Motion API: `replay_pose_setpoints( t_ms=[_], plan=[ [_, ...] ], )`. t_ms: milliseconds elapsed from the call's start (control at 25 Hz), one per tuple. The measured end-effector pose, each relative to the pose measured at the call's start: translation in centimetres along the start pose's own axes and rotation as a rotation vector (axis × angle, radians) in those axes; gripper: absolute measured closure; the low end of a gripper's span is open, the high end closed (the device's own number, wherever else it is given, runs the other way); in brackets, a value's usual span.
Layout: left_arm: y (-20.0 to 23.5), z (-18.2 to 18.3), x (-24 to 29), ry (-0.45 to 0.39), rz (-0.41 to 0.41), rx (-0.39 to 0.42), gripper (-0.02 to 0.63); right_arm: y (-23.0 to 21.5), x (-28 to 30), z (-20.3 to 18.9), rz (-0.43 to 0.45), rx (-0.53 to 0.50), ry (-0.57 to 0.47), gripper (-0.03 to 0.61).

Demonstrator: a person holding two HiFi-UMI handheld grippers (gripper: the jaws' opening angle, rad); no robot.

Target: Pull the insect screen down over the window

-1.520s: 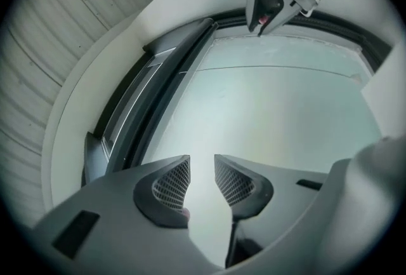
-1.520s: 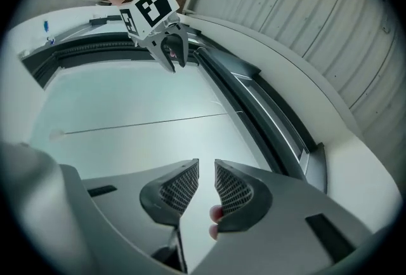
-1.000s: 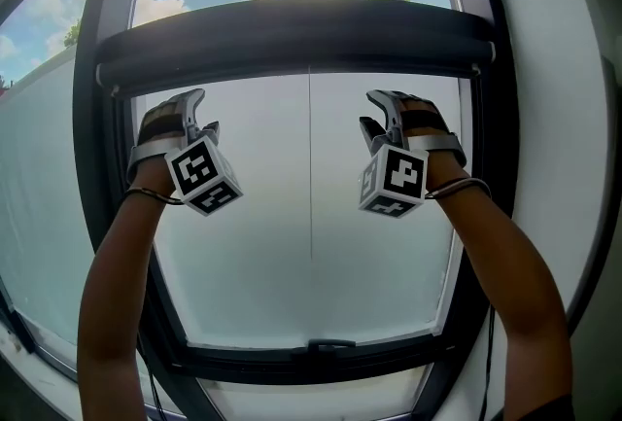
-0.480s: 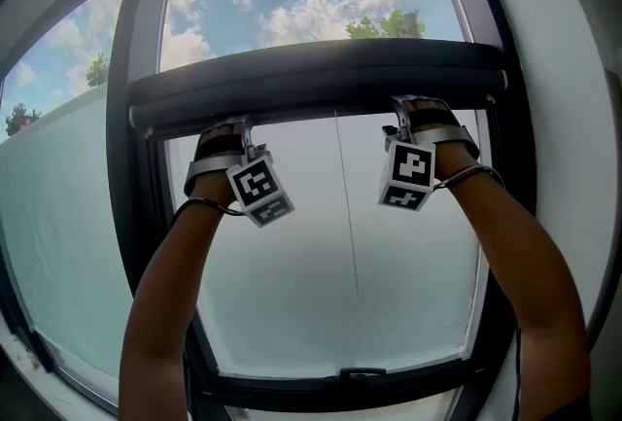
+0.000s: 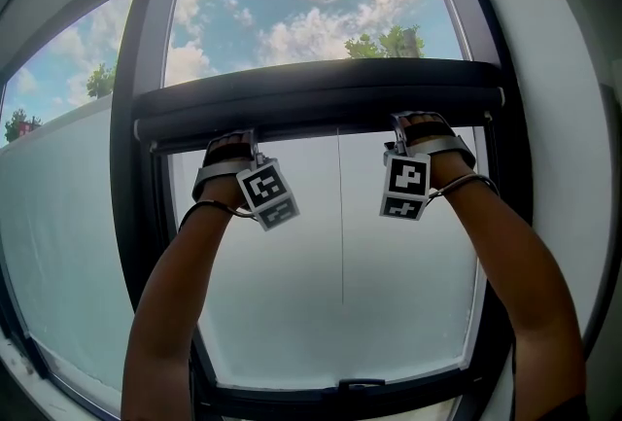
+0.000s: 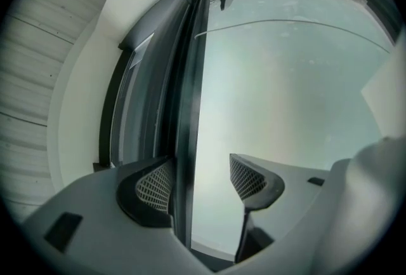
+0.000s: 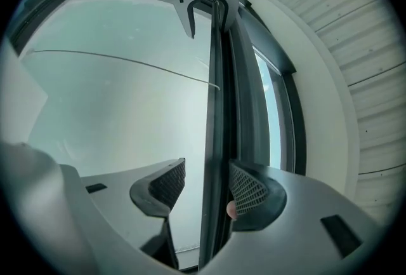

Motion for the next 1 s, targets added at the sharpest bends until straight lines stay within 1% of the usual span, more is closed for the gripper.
replay_pose_setpoints(
  t_ms=[80, 240, 280, 400, 720, 880, 1000],
  plan=[
    [-0.1, 0.0, 0.1, -0.001, -0.011, 0.010, 0.358, -0.1, 0.3, 0.2, 0.001, -0.003, 0.007, 0.382],
    [-0.2, 0.4, -0.1, -0.031, -0.093, -0.067, 0.359, 0.1, 0.8, 0.8, 0.031, -0.007, 0.016, 0.382],
    [-0.3, 0.4, -0.1, -0.034, -0.104, -0.071, 0.358, 0.3, 1.0, 0.9, 0.038, -0.015, 0.023, 0.382],
    [-0.3, 0.4, -0.1, -0.036, -0.095, -0.042, 0.357, 0.7, 1.7, 1.3, 0.053, -0.008, 0.039, 0.377],
    [-0.1, 0.3, -0.2, -0.040, -0.090, -0.015, 0.356, 0.4, 1.7, 1.4, 0.063, 0.006, 0.052, 0.377],
    [-0.2, 0.1, -0.3, -0.041, -0.089, 0.015, 0.357, 0.3, 1.4, 1.6, 0.125, 0.020, 0.057, 0.377],
    [-0.4, 0.0, -0.4, -0.017, -0.109, 0.056, 0.356, 0.4, 1.2, 1.5, 0.161, 0.001, 0.057, 0.377]
  ],
)
Point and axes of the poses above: the fingertips, and each gripper's own axes: x forward along the fingers, y to its left, z out of its top, the point moved 3 cm from there along -x, backward along the fingers, and after that the axes turned 15 degrees about y, right-handed, at the moved point
